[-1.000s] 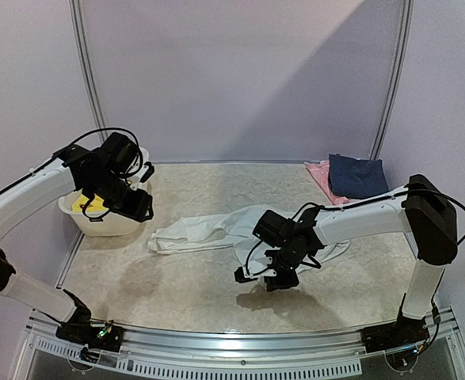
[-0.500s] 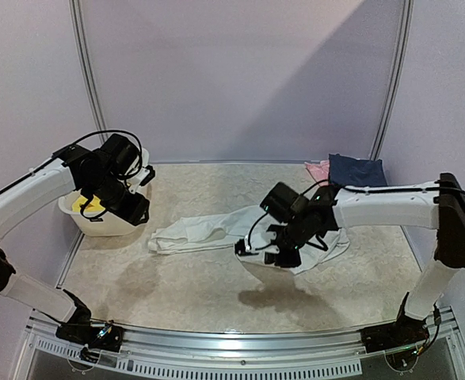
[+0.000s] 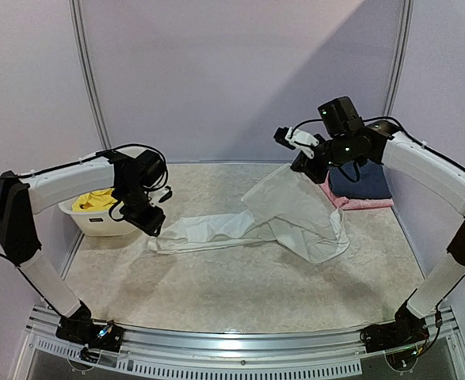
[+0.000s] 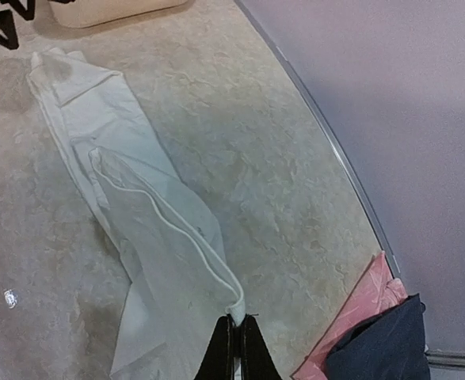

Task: Fold and stack the mixed laundry pile
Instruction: Pick up the crumpled T-shirt from the center of the board, then pass from the right arm to the left

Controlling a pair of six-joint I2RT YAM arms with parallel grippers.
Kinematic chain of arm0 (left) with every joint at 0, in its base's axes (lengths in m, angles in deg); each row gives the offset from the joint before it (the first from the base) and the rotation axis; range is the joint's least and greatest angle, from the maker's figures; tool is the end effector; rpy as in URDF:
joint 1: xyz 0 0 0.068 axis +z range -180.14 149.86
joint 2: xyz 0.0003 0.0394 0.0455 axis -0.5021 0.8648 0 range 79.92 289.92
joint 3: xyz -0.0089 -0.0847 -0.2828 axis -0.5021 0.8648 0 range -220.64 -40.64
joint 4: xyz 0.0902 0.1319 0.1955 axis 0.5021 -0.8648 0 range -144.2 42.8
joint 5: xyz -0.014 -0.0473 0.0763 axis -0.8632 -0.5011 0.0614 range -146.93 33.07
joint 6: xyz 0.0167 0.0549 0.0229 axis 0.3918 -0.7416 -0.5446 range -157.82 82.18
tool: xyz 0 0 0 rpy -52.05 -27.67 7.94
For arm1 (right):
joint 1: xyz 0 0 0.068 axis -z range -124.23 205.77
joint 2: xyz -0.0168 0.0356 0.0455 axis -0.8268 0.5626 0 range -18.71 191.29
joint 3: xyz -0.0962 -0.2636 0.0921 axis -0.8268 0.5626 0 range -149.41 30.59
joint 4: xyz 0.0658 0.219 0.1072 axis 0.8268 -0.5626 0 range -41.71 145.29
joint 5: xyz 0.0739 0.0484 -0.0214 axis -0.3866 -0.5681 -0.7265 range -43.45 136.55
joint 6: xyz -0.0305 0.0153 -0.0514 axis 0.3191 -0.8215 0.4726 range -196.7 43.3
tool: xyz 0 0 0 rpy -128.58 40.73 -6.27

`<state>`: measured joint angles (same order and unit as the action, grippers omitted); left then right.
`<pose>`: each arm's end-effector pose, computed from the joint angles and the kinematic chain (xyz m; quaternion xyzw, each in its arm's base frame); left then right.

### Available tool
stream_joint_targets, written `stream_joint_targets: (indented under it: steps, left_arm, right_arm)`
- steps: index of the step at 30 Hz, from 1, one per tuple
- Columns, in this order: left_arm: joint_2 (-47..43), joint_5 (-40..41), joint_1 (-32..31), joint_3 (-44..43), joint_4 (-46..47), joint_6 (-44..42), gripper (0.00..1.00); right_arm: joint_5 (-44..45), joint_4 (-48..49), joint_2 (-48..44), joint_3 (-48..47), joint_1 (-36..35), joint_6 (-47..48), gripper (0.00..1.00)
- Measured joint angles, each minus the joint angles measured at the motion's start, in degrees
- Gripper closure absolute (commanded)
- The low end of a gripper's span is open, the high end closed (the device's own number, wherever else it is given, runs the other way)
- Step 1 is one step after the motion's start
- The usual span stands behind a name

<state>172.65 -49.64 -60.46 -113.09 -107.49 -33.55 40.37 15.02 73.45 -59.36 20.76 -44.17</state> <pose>0.2576 -0.1437 0.2565 0.2191 0.9702 0.0361 0.0972 0.2896 0.2091 0.3702 -0.5261 0.7476 0.0580 0.4012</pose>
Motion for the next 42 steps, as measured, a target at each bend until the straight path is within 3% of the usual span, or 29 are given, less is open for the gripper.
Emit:
stream_joint_targets:
  steps: [7, 12, 19, 32, 38, 42]
  left_arm:
    - [4.3, -0.5, -6.0, -8.6, 4.9, -0.2, 0.4]
    - [1.3, -6.4, -13.4, -11.1, 16.9, -2.2, 0.37]
    - [-1.9, -16.1, -16.8, -11.5, 34.7, -4.4, 0.36]
    - [10.3, -19.5, -26.1, -21.0, 43.3, -7.8, 0.36]
    - [13.6, -19.9, -27.1, -24.4, 44.1, -7.8, 0.44]
    - [15.0, -20.1, -27.4, -25.3, 44.1, -8.3, 0.58]
  right_arm:
    - [-2.2, -0.9, -0.3, -2.8, 4.3, -3.5, 1.0]
    - [-8.3, -3.5, -1.2, -2.8, 4.2, -4.4, 1.0]
    - [-19.3, -7.6, -2.5, -2.8, 4.2, -5.4, 1.0]
    - [-29.6, -9.6, -7.2, 0.4, 4.2, -5.6, 1.0]
    - [-30.9, -9.7, -7.3, 1.9, 4.2, -5.7, 1.0]
    - [-32.0, -9.7, -8.1, 2.1, 4.2, -6.0, 0.99]
